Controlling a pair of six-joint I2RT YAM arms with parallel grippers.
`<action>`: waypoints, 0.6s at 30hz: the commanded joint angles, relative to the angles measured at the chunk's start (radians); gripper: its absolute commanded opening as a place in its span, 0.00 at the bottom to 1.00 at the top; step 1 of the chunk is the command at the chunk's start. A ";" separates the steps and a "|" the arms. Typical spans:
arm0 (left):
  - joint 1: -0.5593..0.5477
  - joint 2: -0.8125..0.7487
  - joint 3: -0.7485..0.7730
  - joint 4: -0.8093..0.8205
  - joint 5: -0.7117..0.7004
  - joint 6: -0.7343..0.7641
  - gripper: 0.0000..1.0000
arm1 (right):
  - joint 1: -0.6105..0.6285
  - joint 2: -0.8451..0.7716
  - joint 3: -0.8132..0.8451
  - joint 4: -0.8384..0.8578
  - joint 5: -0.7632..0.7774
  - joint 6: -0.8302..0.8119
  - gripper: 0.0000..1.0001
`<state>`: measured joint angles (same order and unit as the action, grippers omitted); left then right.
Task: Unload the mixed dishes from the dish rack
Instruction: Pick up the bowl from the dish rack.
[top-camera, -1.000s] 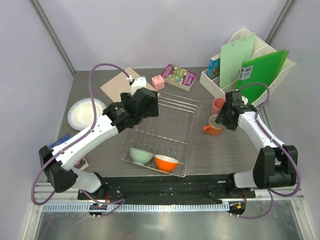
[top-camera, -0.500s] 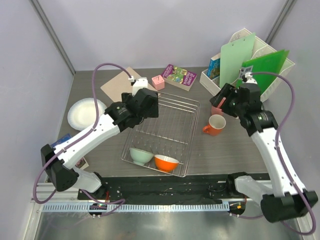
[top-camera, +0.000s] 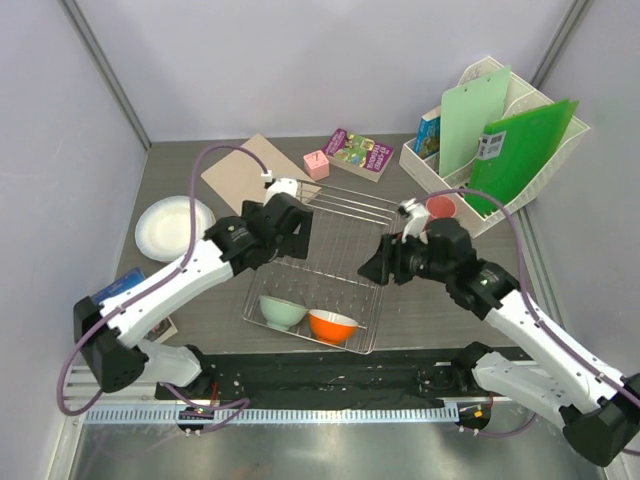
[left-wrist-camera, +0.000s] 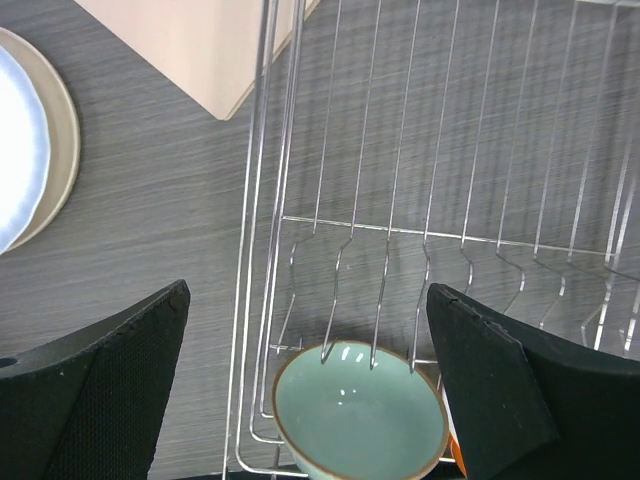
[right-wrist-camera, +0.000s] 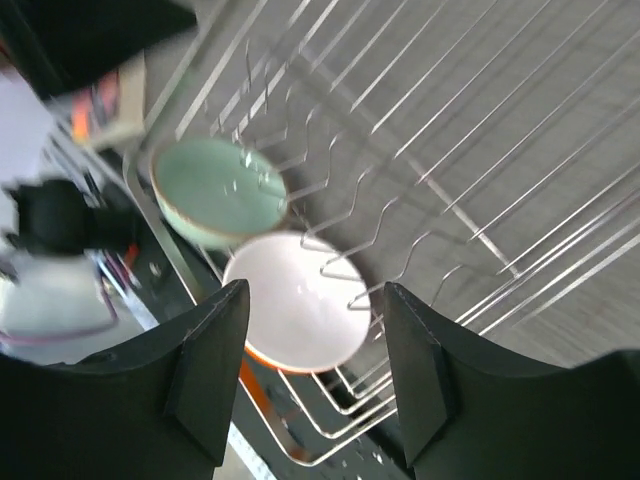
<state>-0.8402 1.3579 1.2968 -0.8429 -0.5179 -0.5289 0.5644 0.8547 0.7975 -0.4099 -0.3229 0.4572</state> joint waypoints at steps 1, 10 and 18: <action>0.003 -0.115 -0.002 0.013 0.002 0.015 1.00 | 0.193 0.041 0.092 -0.102 0.108 -0.178 0.61; 0.004 -0.155 -0.043 -0.005 0.006 0.001 1.00 | 0.429 0.092 0.030 -0.080 0.154 -0.218 0.59; 0.003 -0.210 -0.111 0.051 0.024 0.003 1.00 | 0.526 0.168 -0.038 0.049 0.168 -0.192 0.58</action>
<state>-0.8402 1.1748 1.1934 -0.8398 -0.5037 -0.5224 1.0691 0.9836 0.7624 -0.4706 -0.1684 0.2649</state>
